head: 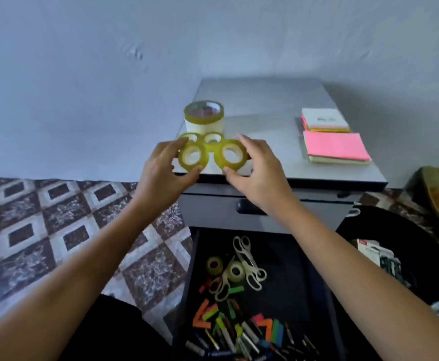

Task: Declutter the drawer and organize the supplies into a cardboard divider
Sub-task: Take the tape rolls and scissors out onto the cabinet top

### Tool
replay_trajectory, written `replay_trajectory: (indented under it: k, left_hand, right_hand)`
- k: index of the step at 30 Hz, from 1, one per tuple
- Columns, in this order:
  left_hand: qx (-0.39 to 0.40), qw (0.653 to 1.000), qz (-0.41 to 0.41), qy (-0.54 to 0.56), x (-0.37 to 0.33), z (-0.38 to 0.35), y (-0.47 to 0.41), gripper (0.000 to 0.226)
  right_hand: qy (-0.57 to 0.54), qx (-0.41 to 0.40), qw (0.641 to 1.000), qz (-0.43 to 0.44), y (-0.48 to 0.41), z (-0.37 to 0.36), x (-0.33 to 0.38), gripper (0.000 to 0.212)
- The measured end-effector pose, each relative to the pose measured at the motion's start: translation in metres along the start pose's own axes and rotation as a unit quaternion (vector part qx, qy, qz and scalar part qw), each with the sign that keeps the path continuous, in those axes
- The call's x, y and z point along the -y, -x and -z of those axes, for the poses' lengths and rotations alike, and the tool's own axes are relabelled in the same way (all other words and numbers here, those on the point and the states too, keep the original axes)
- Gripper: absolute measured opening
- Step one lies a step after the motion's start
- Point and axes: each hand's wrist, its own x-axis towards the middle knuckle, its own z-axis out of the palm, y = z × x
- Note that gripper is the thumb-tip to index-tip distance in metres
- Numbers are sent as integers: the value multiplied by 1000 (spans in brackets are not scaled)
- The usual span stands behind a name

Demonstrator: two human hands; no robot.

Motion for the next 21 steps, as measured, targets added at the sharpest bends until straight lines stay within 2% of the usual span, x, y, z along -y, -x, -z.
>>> replay_trajectory:
  k: [3,5,10,15,18,21]
  left_hand:
    - [8,999,45,-12,5,7,-35,58]
    - [29,997,59,-29,8,7,-54,59]
    - [101,989,95,-52,14,1,-80,60]
    - [120,987,98,-47,17,0,-83,61]
    - [96,991,70,-60,17,2,-73,61]
    - [31,998,35,-31,9,0,-43,54]
  right_hand:
    - [24,24,999,-8,-41,-13,4,38]
    - [54,49,997,-24,-62,-25,-1,34]
    - [97,59,991,-65,-91,-44,-11,38]
    - [96,65,991,-72,-96,-46,-16,45]
    - [79,46,994,-62,-83,-37,-11,55]
    - [51,15,998,-23,-50,-23,-7,55]
